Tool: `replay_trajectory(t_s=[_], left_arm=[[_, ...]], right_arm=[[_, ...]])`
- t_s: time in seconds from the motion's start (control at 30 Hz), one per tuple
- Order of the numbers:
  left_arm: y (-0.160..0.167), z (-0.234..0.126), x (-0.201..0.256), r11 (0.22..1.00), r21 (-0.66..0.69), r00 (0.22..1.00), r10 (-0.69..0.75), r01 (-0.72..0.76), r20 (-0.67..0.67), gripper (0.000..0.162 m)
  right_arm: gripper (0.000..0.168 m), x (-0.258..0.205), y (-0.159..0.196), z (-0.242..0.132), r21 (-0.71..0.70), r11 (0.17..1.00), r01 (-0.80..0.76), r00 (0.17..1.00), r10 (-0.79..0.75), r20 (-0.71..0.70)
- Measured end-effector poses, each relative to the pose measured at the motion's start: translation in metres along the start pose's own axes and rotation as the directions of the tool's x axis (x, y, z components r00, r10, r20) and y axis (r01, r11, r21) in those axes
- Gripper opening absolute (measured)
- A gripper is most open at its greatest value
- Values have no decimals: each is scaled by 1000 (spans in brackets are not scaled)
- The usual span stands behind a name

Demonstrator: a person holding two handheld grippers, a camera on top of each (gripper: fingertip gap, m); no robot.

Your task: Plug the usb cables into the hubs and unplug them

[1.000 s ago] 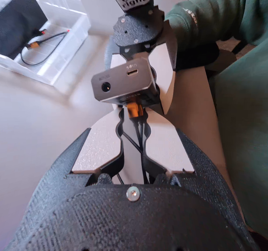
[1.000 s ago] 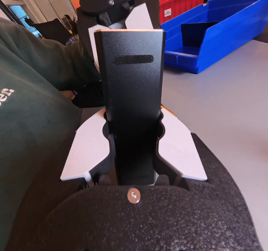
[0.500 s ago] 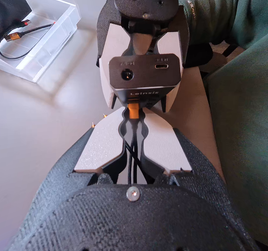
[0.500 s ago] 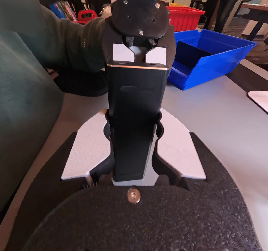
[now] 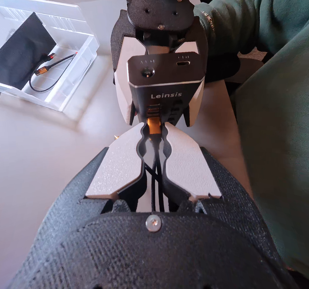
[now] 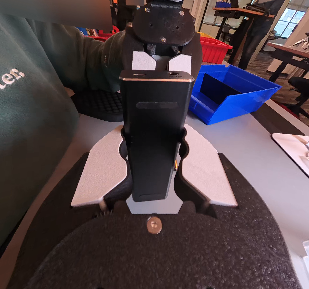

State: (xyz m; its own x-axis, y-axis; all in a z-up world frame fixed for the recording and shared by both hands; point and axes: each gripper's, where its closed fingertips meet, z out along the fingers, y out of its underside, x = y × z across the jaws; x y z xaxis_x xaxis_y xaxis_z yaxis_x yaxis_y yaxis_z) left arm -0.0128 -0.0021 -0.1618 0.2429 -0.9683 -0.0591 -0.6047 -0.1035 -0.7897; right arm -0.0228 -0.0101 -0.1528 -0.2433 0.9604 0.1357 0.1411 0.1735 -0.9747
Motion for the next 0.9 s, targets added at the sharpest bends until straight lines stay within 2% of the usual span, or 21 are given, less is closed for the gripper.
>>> replay_trajectory(t_s=[0.5,0.83,0.9], left_arm=[[-10,-12,3,996,81,998,-30,25,52,17],[-7,-16,4,969,207,991,-132,131,-9,16],[-6,-12,1,966,232,991,-129,117,37,16]], right_arm=[[61,-3,-14,-2,40,999,32,998,-30,-55],[61,-3,-16,0,56,998,24,999,-22,-38],[61,0,-13,-1,58,998,11,999,-8,-46]])
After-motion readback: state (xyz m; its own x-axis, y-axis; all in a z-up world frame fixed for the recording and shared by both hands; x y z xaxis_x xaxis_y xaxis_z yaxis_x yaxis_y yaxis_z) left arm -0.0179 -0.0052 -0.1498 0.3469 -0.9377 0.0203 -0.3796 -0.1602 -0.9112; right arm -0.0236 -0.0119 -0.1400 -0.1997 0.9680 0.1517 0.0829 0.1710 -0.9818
